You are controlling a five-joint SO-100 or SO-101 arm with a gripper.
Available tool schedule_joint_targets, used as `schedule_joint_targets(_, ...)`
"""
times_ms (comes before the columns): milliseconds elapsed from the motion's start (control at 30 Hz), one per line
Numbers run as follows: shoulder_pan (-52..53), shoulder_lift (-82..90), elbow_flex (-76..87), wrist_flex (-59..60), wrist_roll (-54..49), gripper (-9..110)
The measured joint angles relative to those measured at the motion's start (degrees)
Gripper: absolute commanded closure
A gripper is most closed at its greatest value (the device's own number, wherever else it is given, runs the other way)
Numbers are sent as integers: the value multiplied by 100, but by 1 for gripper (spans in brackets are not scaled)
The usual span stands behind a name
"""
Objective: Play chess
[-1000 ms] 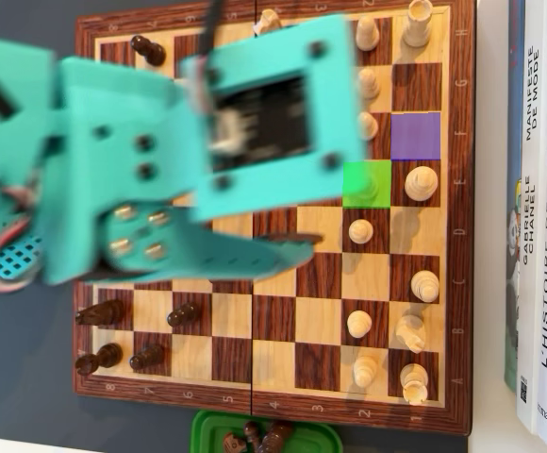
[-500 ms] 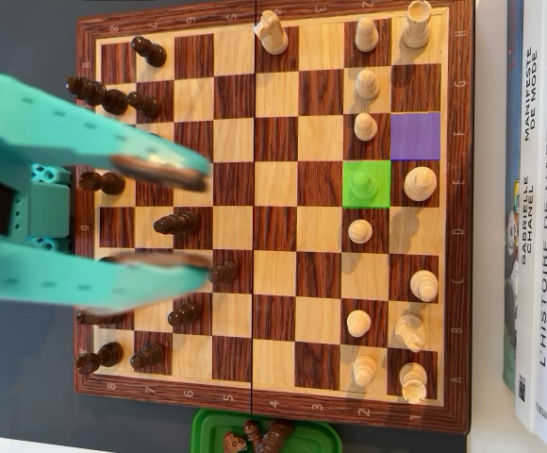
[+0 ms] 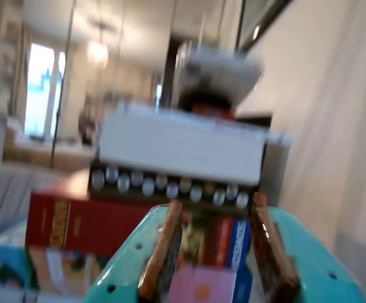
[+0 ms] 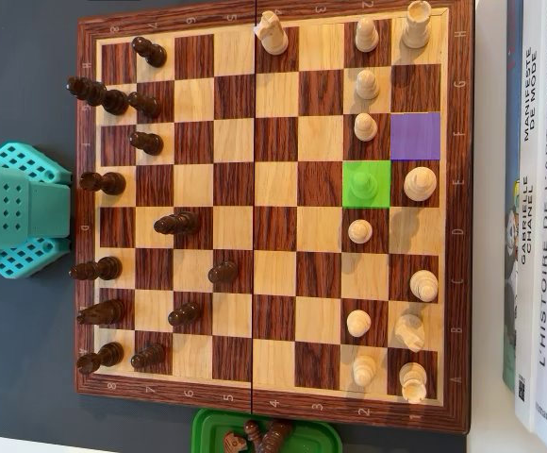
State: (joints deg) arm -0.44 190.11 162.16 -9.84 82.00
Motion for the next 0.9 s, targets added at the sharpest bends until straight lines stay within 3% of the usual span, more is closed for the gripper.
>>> schedule_joint_targets(667, 0, 211, 1538, -5950, 0, 85)
schedule_joint_targets(900, 18, 220, 1723, -7225, 0, 85)
